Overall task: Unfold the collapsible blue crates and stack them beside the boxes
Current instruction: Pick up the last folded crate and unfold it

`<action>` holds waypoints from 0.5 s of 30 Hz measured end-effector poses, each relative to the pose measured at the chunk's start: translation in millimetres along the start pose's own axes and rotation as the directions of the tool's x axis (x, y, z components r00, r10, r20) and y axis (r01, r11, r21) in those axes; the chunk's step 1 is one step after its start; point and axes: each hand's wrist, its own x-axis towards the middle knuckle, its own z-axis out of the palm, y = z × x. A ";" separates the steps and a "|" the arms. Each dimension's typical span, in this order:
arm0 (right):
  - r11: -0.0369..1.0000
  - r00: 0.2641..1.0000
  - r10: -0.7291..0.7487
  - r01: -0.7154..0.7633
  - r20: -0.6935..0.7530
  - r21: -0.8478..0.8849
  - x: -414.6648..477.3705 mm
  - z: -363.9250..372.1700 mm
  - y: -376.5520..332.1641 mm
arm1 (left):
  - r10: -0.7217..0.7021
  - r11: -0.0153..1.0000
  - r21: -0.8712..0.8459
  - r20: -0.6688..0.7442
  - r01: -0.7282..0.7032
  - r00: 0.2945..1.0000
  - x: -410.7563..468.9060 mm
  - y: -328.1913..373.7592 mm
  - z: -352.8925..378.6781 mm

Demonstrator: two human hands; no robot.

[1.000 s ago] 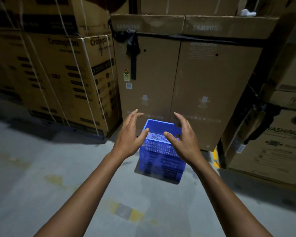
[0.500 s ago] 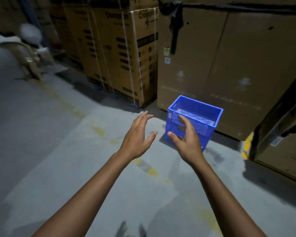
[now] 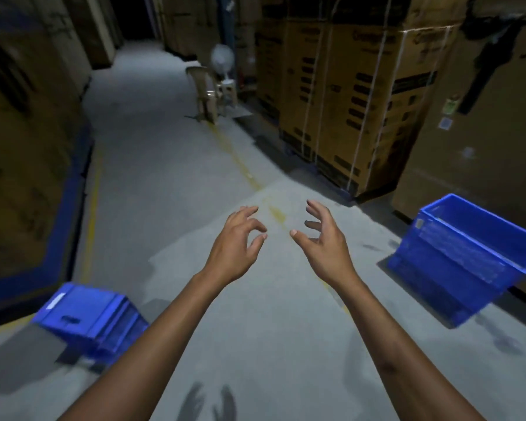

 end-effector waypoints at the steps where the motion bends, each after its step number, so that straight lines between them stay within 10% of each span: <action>1: 1.000 1.000 0.000 -0.001 0.024 0.015 -8.5 23.3 -13.5 | -0.027 1.000 -0.003 -0.017 0.027 1.000 -17.7 -18.2 -19.5; 15: 0.982 0.919 -0.152 0.097 0.364 0.164 -113.0 313.7 -166.8 | -0.231 0.940 0.144 -0.401 0.310 0.887 -223.2 -210.6 -263.4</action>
